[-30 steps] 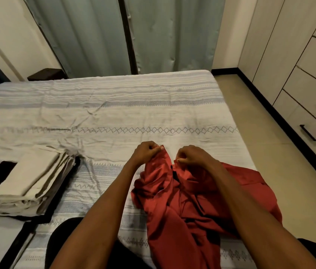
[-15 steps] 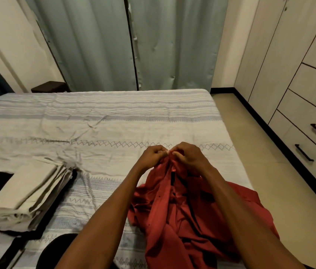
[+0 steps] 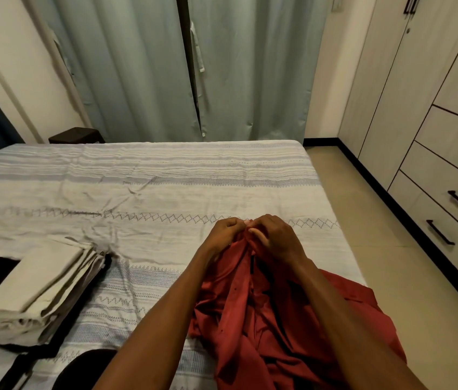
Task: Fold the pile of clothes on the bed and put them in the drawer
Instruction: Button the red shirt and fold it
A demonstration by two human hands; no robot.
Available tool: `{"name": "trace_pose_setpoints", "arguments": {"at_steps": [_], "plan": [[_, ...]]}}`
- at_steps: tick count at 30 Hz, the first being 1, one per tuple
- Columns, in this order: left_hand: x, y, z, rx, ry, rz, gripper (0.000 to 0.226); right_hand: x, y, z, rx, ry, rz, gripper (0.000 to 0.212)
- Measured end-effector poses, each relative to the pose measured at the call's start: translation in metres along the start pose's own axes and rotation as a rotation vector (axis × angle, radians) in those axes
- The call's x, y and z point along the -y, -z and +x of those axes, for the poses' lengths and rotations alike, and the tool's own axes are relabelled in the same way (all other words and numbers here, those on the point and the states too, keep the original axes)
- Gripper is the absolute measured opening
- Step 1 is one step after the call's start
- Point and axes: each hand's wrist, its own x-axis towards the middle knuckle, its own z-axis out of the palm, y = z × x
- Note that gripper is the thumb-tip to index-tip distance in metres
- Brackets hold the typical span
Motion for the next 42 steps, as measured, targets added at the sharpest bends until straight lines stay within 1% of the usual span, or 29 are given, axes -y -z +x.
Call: {"name": "trace_pose_setpoints", "arguments": {"at_steps": [4, 7, 11, 14, 15, 18, 20, 23, 25, 28, 33, 38, 39, 42], "plan": [[-0.003, -0.005, -0.003, -0.028, 0.039, -0.074, 0.036, 0.006, 0.001, -0.003, -0.08, -0.011, -0.001, 0.01], [-0.006, -0.008, -0.004, -0.045, 0.042, -0.061, 0.034, 0.007, 0.001, -0.005, -0.106, -0.008, -0.025, 0.016], [-0.006, -0.006, -0.006, -0.053, -0.033, 0.027, 0.03, 0.007, 0.002, -0.006, -0.048, -0.027, -0.102, 0.015], [-0.001, -0.005, -0.006, -0.059, -0.094, 0.119, 0.039, 0.01, 0.005, -0.002, 0.003, -0.098, -0.116, 0.016], [0.001, -0.005, -0.006, -0.052, -0.108, 0.159, 0.038, 0.009, 0.006, 0.001, 0.03, -0.13, -0.118, 0.018], [0.012, -0.001, -0.005, 0.009, -0.109, 0.247, 0.015, 0.005, 0.01, 0.008, 0.139, -0.22, -0.097, 0.02], [0.015, 0.002, -0.003, 0.02, -0.111, 0.276, 0.013, 0.003, 0.012, 0.011, 0.196, -0.259, -0.028, 0.019], [0.013, 0.004, -0.004, 0.003, -0.103, 0.275, 0.012, -0.001, 0.014, 0.013, 0.252, -0.34, 0.147, 0.014], [0.013, 0.004, -0.004, 0.01, -0.09, 0.278, 0.008, -0.004, 0.016, 0.014, 0.291, -0.335, 0.197, 0.012], [0.013, 0.007, -0.003, 0.036, -0.095, 0.278, 0.009, -0.006, 0.019, 0.015, 0.328, -0.295, 0.198, 0.01], [0.015, 0.008, -0.004, 0.063, -0.135, 0.322, 0.007, -0.006, 0.019, 0.017, 0.361, -0.301, 0.182, 0.008], [0.015, 0.008, -0.01, 0.08, -0.115, 0.221, 0.014, 0.0, 0.016, 0.019, 0.412, -0.374, 0.128, 0.012], [0.015, 0.009, -0.01, 0.086, -0.119, 0.243, 0.016, 0.001, 0.016, 0.02, 0.434, -0.411, 0.156, 0.013], [0.016, 0.009, -0.007, 0.113, -0.16, 0.32, 0.011, 0.003, 0.017, 0.026, 0.477, -0.54, 0.397, 0.016]]}}
